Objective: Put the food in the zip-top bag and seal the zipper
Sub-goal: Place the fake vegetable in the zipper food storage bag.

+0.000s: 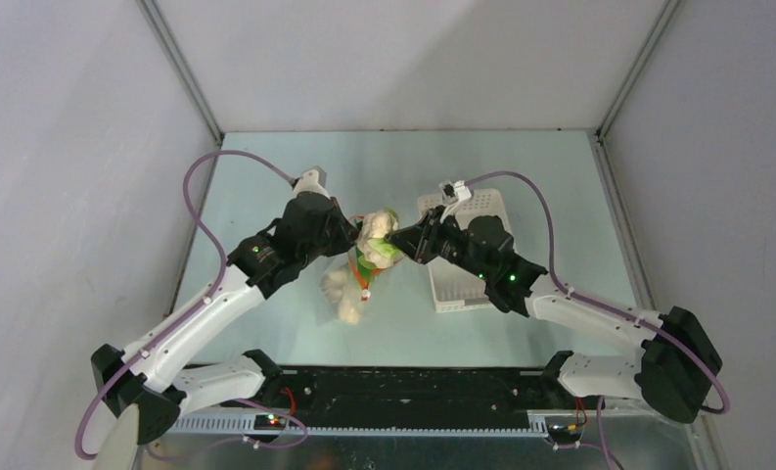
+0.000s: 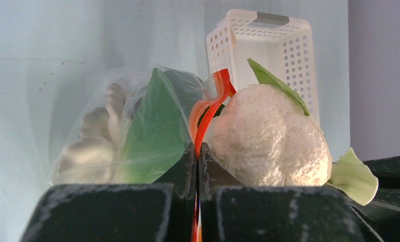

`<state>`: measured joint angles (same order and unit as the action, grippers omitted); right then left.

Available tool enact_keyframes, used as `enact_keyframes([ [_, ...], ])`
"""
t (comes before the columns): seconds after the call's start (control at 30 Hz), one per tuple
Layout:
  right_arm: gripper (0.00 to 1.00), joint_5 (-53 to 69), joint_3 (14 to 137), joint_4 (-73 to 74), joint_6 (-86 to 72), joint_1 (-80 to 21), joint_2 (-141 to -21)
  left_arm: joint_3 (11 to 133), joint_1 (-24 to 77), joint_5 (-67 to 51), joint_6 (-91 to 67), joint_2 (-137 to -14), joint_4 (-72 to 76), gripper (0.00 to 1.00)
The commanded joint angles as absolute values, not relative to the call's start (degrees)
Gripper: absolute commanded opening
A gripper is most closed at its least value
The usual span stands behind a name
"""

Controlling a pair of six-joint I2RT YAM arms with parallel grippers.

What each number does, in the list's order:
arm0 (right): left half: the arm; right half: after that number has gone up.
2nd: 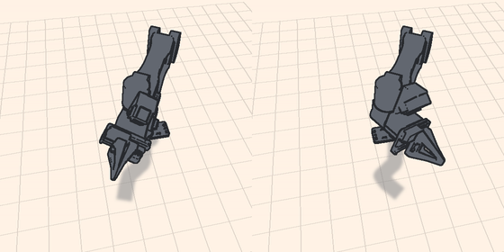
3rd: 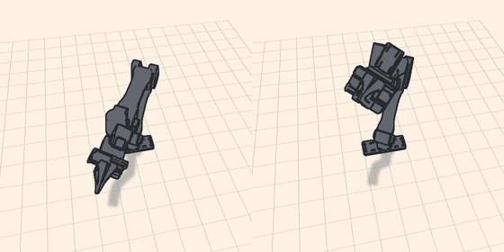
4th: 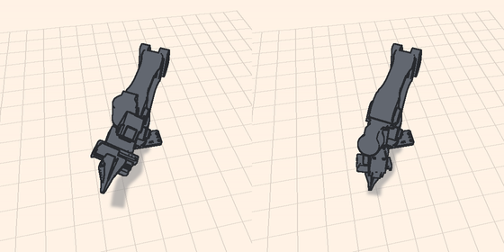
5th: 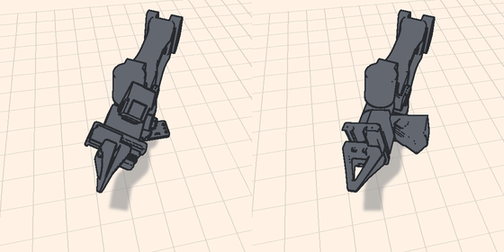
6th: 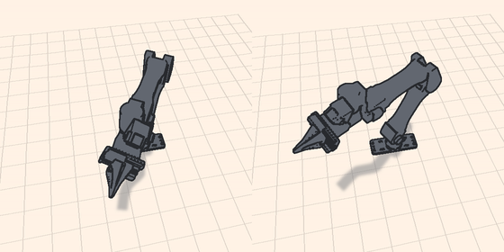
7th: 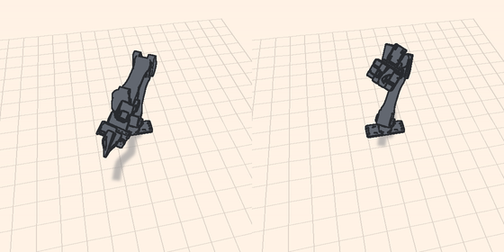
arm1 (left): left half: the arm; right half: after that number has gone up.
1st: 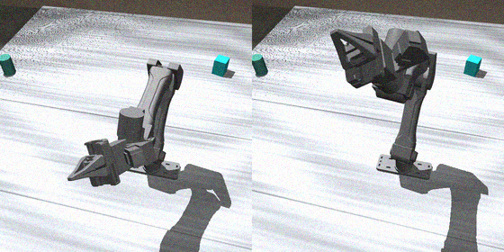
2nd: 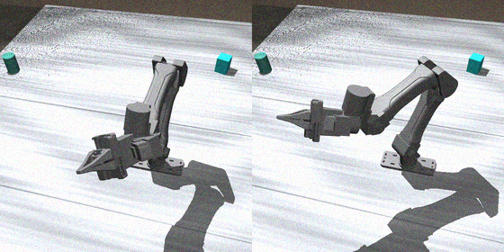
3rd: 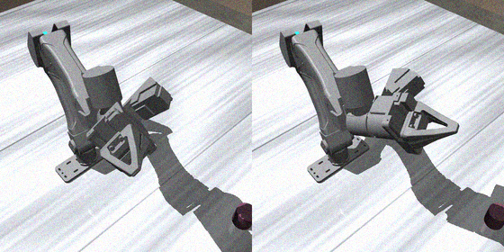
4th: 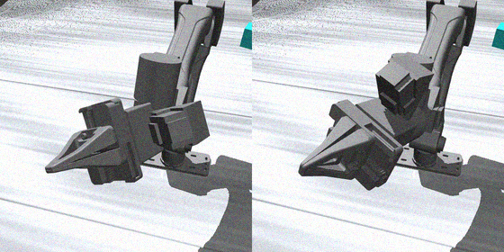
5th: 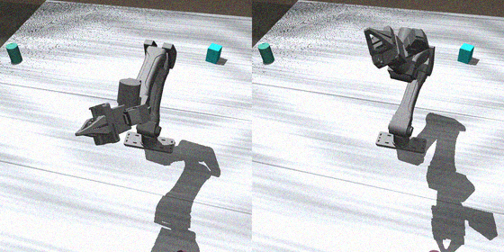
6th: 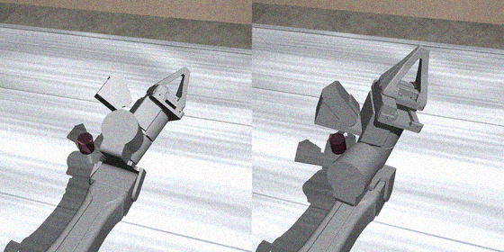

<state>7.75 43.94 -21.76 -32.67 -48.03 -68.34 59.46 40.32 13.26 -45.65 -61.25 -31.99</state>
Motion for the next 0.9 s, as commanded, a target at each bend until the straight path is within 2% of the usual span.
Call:
enact_keyframes([
  [0.0, 0.00, 0.70, 44.21, -27.74, -33.81, -50.66, -70.43, 60.81, 40.45, 11.00, -47.99, -59.12, -29.18, 0.00],
  [0.4, 0.00, 1.09, 44.35, -14.74, -28.54, -54.90, -71.29, 61.34, 40.51, 12.19, -48.34, -58.15, -29.55, 0.00],
  [0.7, 0.00, 21.05, 45.43, -21.50, -20.50, -55.93, -73.56, 61.79, 40.51, 8.54, -47.44, -59.11, -28.03, 0.00],
  [0.87, 0.00, 18.14, 48.17, -19.21, -19.88, -55.57, -76.58, 61.75, 40.53, 3.87, -46.90, -58.89, -26.71, 0.00],
])
